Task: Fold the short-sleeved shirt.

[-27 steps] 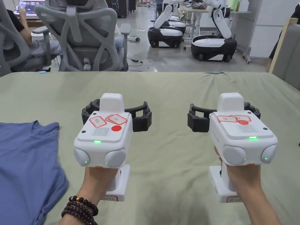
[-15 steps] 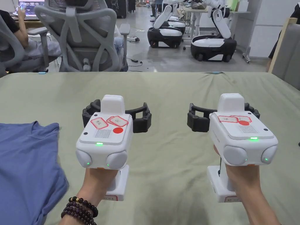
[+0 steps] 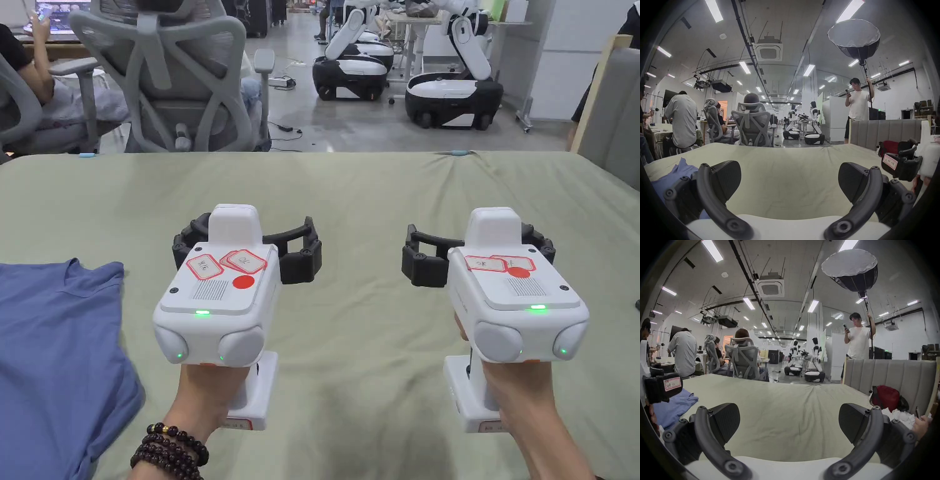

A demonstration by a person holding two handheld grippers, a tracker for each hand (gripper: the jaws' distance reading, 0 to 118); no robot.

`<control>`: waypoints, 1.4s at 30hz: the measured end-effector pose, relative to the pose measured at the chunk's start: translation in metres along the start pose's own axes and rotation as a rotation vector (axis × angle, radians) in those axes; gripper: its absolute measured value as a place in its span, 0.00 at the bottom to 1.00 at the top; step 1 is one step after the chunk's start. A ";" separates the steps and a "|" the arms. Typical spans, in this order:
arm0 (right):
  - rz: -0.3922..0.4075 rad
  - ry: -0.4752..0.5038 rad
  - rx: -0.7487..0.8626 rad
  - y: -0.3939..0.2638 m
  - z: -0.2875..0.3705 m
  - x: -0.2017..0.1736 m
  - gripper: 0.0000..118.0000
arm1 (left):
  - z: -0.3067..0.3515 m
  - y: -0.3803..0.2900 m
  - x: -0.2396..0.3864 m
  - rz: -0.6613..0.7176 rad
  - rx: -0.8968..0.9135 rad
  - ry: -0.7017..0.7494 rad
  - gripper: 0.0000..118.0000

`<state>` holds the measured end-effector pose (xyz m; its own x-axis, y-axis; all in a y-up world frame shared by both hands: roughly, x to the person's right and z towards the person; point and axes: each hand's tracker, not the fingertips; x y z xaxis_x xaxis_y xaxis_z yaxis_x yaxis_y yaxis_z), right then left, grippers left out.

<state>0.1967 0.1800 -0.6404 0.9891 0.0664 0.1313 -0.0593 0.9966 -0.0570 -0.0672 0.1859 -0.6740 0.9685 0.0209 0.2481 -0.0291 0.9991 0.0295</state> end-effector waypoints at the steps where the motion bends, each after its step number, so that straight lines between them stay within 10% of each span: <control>1: -0.005 -0.014 0.012 0.000 0.001 0.000 1.00 | 0.000 0.001 0.000 0.009 -0.001 -0.005 1.00; 42: 0.046 0.011 0.017 0.005 0.001 -0.007 1.00 | -0.004 -0.002 0.000 -0.029 -0.010 0.015 1.00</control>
<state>0.1895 0.1845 -0.6405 0.9867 0.1121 0.1179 -0.1073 0.9931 -0.0463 -0.0661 0.1836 -0.6782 0.9724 -0.0081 0.2330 0.0020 0.9996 0.0266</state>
